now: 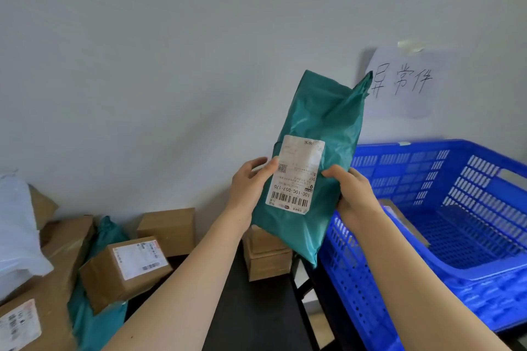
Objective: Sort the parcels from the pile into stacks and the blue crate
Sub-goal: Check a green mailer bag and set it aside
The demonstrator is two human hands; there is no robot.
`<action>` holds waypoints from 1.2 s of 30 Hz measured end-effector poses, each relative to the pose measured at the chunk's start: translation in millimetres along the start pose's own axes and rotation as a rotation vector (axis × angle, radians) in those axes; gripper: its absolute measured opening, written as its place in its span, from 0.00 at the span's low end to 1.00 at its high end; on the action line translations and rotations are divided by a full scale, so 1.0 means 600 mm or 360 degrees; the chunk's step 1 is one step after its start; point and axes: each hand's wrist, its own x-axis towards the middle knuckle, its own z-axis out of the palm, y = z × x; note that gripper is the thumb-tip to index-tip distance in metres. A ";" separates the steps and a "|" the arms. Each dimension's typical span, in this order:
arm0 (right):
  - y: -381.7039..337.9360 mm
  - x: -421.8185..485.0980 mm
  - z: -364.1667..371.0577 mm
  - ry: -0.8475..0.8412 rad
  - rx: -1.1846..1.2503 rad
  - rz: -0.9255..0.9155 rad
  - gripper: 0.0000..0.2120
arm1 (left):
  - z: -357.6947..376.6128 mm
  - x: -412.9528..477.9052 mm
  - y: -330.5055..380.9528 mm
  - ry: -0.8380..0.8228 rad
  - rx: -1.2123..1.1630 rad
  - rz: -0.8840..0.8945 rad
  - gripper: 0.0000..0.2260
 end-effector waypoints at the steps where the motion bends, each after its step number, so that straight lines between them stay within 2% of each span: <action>1: -0.014 0.009 -0.022 0.0000 0.0017 -0.0007 0.05 | 0.028 0.001 0.007 0.0015 0.0006 0.0026 0.20; 6: -0.075 0.059 -0.132 0.0031 0.0061 0.0005 0.06 | 0.167 0.011 0.035 0.0032 0.0157 0.0177 0.16; 9: -0.107 0.092 -0.196 0.0055 0.0031 0.0008 0.06 | 0.247 0.021 0.040 -0.0003 0.0129 0.0138 0.14; 14: -0.133 0.146 -0.279 0.0124 0.0035 0.0110 0.12 | 0.347 0.038 0.030 -0.0103 0.0073 0.0043 0.13; 18: -0.136 0.180 -0.327 0.0222 0.0100 0.0187 0.23 | 0.399 0.070 0.014 -0.0207 0.0178 -0.0083 0.16; 20: -0.134 0.203 -0.356 0.0282 0.0122 0.0226 0.28 | 0.430 0.086 0.006 -0.0342 0.0286 -0.0164 0.19; 23: -0.131 0.216 -0.381 0.0371 0.0113 0.0251 0.32 | 0.465 0.101 -0.007 -0.0509 0.0353 -0.0256 0.19; 28: -0.124 0.256 -0.434 0.0449 0.0024 0.0326 0.43 | 0.517 0.124 -0.033 -0.0595 0.0428 -0.0301 0.25; 29: -0.122 0.262 -0.443 0.0447 -0.0015 0.0350 0.43 | 0.527 0.126 -0.037 -0.0607 0.0442 -0.0320 0.26; 32: -0.125 0.272 -0.465 0.0486 -0.0112 0.0389 0.33 | 0.564 0.142 -0.052 -0.0668 0.0537 -0.0364 0.27; 36: -0.131 0.299 -0.506 0.0498 -0.0119 0.0496 0.27 | 0.615 0.165 -0.063 -0.0752 0.0687 -0.0316 0.24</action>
